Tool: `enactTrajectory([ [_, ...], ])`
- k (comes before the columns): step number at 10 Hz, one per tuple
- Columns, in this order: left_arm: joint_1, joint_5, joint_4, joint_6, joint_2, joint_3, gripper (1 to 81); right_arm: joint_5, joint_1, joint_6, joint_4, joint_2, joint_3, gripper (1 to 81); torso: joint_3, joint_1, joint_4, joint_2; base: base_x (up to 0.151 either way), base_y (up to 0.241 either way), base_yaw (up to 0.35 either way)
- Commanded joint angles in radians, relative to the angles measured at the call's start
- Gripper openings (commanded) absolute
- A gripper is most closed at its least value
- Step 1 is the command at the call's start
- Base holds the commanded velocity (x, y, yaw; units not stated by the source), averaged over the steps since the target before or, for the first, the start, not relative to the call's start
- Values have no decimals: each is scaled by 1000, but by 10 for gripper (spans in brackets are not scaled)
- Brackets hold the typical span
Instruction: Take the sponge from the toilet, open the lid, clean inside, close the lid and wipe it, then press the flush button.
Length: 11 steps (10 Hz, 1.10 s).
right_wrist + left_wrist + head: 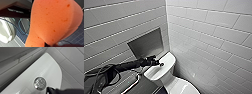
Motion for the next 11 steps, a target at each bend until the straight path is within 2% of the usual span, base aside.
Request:
enactTrajectory([
  [1, -161, -8, 2, -21, -213, 273, 10, -69, -7, -4, -15, 6, 11, 10, 0, 0, 0, 0, 0, 0, 0],
  [3, -81, -9, 12, -20, -322, 453, 10, -69, 2, -5, -15, 6, 9, 10, 0, 0, 0, 0, 0, 0, 0],
  [5, 37, -11, 17, -9, -408, 544, 10, -69, 11, -6, -15, 6, 9, 10, 0, 0, 0, 0, 0, 0, 0],
  [7, 201, -18, 61, 6, -447, 573, 10, -69, 20, -6, -9, 4, 2, 10, 0, 0, 0, 0, 0, 0, 0],
  [9, 379, -110, 146, 6, -465, 575, 10, -69, 33, -4, -8, 6, -12, 10, 0, 0, 0, 0, 0, 0, 0],
  [11, 543, -164, 222, 6, -451, 544, 10, -69, 39, -4, -10, 7, -21, 10, 0, 0, 0, 0, 0, 0, 0],
])
